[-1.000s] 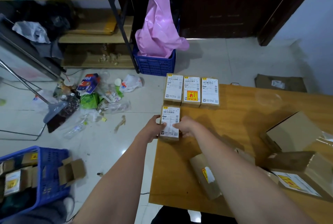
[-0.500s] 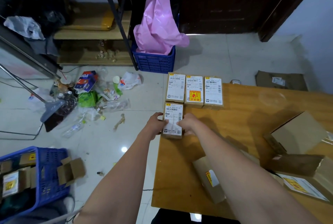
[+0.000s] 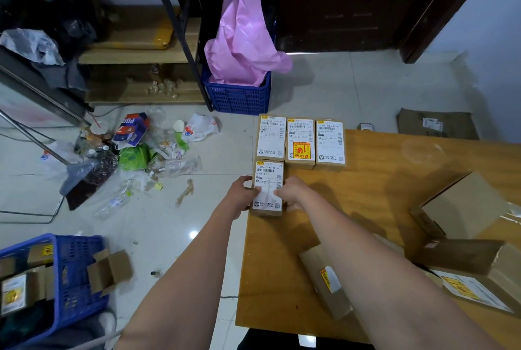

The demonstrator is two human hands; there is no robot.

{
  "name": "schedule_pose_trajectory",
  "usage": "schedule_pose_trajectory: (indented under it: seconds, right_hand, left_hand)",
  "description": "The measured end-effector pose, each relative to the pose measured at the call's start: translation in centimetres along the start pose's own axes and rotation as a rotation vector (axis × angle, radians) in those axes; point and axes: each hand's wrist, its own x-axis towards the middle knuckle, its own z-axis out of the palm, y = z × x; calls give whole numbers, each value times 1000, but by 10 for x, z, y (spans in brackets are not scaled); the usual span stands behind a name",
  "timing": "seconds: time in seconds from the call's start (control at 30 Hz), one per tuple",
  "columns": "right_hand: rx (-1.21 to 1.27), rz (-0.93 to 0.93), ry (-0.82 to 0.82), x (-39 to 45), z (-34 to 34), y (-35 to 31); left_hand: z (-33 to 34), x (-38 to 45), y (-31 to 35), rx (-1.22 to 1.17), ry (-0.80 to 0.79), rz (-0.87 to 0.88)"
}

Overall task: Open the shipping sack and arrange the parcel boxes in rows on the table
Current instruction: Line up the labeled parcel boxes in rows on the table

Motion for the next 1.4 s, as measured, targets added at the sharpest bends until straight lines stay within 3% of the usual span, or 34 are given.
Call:
schedule_pose_trajectory:
  seconds: [0.27, 0.4, 0.5, 0.67, 0.8, 0.9, 1.0, 1.1, 1.27, 1.4]
  right_hand:
    - [-151, -70, 116, -21, -17, 2]
    - [-374, -143, 288, -37, -46, 4]
    - [-483, -76, 276, -48, -68, 12]
    - [-786, 98, 87, -73, -83, 39]
    - [-947, 112, -133, -52, -79, 71]
    - [-929, 74, -77, -12, -80, 96]
    - [-842, 53, 5, -51, -86, 88]
    - [-648, 38, 109, -107, -99, 70]
    - [-213, -25, 224, -120, -122, 61]
    - [-20, -72, 196, -123, -121, 46]
  left_hand:
    - [4, 0, 1, 34, 41, -2]
    - [4, -6, 7, 88, 339, 120]
    - [7, -17, 22, 67, 464, 220]
    - [33, -40, 41, 92, 374, 306]
    - [60, -54, 40, 78, 88, 168]
    - [74, -66, 39, 171, -64, 72]
    - [82, -78, 40, 208, -161, 6]
    - [86, -84, 42, 181, -187, -21]
    - [88, -92, 52, 51, -226, -71]
    - [96, -102, 66, 0, -368, -58]
